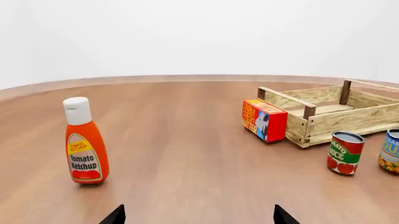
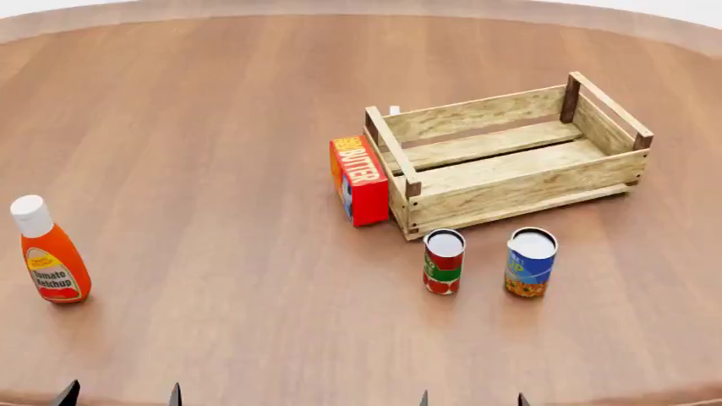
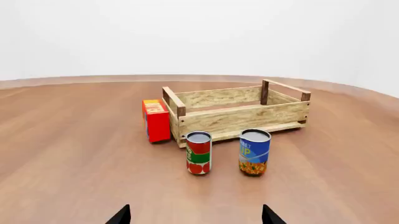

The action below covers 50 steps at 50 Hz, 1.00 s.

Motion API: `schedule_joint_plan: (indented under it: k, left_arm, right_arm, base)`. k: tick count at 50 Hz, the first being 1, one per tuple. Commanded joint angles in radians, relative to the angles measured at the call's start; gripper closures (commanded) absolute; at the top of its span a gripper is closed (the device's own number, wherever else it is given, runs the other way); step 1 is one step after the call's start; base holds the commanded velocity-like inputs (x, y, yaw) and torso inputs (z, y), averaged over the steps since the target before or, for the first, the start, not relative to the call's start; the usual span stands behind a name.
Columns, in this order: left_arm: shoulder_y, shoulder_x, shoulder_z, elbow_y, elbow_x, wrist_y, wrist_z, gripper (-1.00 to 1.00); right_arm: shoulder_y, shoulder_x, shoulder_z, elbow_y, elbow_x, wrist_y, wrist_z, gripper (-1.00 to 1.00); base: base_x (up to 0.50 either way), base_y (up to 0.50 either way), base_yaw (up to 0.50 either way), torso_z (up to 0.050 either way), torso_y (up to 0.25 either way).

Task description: Pick up the tomato sauce, and put it in the wooden tray.

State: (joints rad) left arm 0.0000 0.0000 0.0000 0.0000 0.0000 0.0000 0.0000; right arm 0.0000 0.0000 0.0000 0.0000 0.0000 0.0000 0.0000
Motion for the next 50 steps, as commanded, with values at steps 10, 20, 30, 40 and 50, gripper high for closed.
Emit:
schedule_joint_plan:
  k: [10,20,30,40,50]
  left_arm:
    - [0.0,-0.038,0.043,0.006,-0.042,-0.004,-0.047,-1.0]
    - [-0.003,-0.056,0.065,0.001,-0.062,-0.001,-0.07,-1.0]
    - [-0.004,-0.07,0.081,0.003,-0.071,-0.004,-0.087,-1.0]
    - [-0.006,-0.082,0.095,0.003,-0.083,-0.004,-0.101,-1.0]
    - [-0.006,-0.093,0.108,0.002,-0.092,0.0,-0.114,-1.0]
  right_arm:
    - [-0.004,0.033,-0.051,-0.019,0.016,0.019,0.106,-1.0]
    - [-0.001,0.052,-0.074,-0.017,0.053,0.037,0.124,-1.0]
    - [0.005,0.066,-0.086,-0.013,0.079,0.045,0.14,-1.0]
    - [0.013,0.081,-0.102,-0.009,0.102,0.059,0.142,-1.0]
    - [0.014,0.093,-0.113,-0.013,0.123,0.065,0.146,-1.0]
  base:
    - [0.0,0.0,0.0,0.0,0.0]
    - [0.0,0.0,0.0,0.0,0.0]
    - [0.0,0.0,0.0,0.0,0.0]
    - [0.01,0.0,0.0,0.0,0.0]
    - [0.34,0.0,0.0,0.0,0.0]
